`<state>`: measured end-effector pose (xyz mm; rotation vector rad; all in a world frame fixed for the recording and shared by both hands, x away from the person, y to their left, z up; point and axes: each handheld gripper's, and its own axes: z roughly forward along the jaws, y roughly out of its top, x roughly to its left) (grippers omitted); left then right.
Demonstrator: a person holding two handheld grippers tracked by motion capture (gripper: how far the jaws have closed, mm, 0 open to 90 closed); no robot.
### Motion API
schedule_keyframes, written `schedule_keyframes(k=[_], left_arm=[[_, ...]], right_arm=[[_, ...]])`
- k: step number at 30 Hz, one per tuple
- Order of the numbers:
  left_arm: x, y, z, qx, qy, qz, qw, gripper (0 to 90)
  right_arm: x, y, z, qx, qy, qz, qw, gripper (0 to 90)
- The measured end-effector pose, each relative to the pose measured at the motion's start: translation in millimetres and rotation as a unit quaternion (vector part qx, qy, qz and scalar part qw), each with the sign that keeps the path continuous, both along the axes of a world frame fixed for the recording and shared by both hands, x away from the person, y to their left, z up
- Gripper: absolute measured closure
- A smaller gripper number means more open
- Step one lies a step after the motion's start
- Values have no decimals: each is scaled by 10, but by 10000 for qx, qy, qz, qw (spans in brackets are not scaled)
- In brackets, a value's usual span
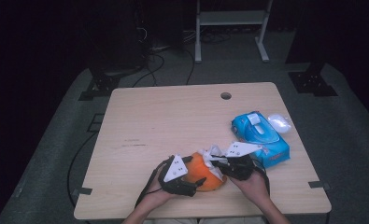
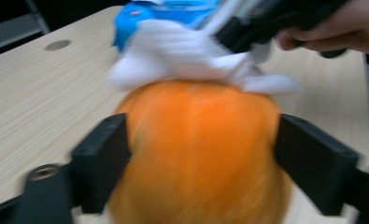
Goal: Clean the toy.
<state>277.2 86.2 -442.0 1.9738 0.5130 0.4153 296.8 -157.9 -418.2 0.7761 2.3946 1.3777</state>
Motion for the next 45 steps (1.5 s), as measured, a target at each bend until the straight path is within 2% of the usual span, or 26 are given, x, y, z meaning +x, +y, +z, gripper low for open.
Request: schedule_keyframes(k=[2, 3, 4, 8, 11, 13, 15, 18, 20, 21, 23, 24, 25, 26, 28, 30, 31, 33, 34, 36, 38, 40, 41, 42, 44, 45], left_arm=[[63, 33, -44, -173, 338, 28, 9993, 98], [79, 33, -62, -220, 446, 1, 9988, 107], [77, 24, -66, -178, 441, -19, 9989, 134], [3, -31, -4, 131, 52, -68, 9999, 281], [-55, -79, 26, 253, -174, -177, 9994, 308], [-66, -76, 27, 249, -214, -195, 9993, 304], [-43, -47, 24, 144, -157, -204, 9996, 271], [13, -1, 19, -45, -18, 2, 10000, 154], [60, 16, -11, -150, 196, 125, 9996, 91], [86, 28, -30, -211, 343, 132, 9991, 91], [122, 44, -65, -320, 645, 60, 9974, 113], [118, 46, -69, -345, 685, -22, 9971, 192], [100, 33, -56, -235, 576, -8, 9981, 231], [71, 21, -26, -113, 377, -19, 9992, 275], [-7, -23, 35, 91, -121, -22, 9999, 344], [-79, -63, 78, 255, -556, -16, 9981, 387], [-111, -78, 94, 338, -711, -37, 9969, 406], [-143, -92, 115, 371, -828, -108, 9958, 425], [-143, -90, 118, 325, -809, -130, 9961, 429], [-112, -74, 112, 187, -687, -143, 9974, 418], [-52, -46, 91, -8, -412, -31, 9991, 314], [13, -22, 54, -93, -106, 170, 9998, 169], [53, -3, 25, -190, 107, 257, 9994, 118], [73, 5, 10, -263, 235, 278, 9990, 89], [113, 1, -27, -393, 513, 261, 9976, 83], [118, -8, -44, -394, 577, 232, 9973, 84]], right_arm=[[15, -36, -1, 41, 41, -26, 10000, 821], [27, -50, -6, 66, 60, -42, 10000, 821], [32, -50, -8, 89, 79, -57, 9999, 821], [-46, 46, 58, 52, -79, -8, 10000, 822], [-148, 138, 132, 158, -238, 293, 9992, 821], [-182, 184, 172, -28, -396, 337, 9986, 821], [-139, 137, 165, -49, -331, 245, 9991, 822], [-53, 27, 94, -133, -215, 24, 9997, 822], [8, -70, 51, 38, -27, -79, 10000, 821], [25, -101, 50, 77, 32, -109, 9999, 821], [22, -108, 59, 9, -2, -140, 9999, 821], [15, -96, 61, 7, -25, -131, 9999, 821], [-3, -71, 68, -7, -53, -123, 9999, 821], [-28, -36, 81, -58, -127, -101, 9999, 822], [-81, 25, 124, -65, -254, -37, 9997, 822], [-140, 88, 177, -47, -359, 74, 9993, 821], [-163, 114, 202, -27, -432, 139, 9990, 821], [-195, 144, 245, -23, -483, 210, 9986, 821], [-194, 143, 256, -73, -521, 180, 9985, 821], [-152, 97, 232, -72, -433, 106, 9990, 822], [-94, 35, 159, -196, -348, 3, 9992, 824], [-59, -19, 117, -168, -237, -33, 9996, 824], [-47, -46, 116, -111, -175, -35, 9998, 824], [-43, -62, 125, -131, -169, -48, 9998, 825], [-49, -60, 130, -142, -162, -48, 9998, 825], [-53, -50, 124, -140, -185, -28, 9997, 825]])
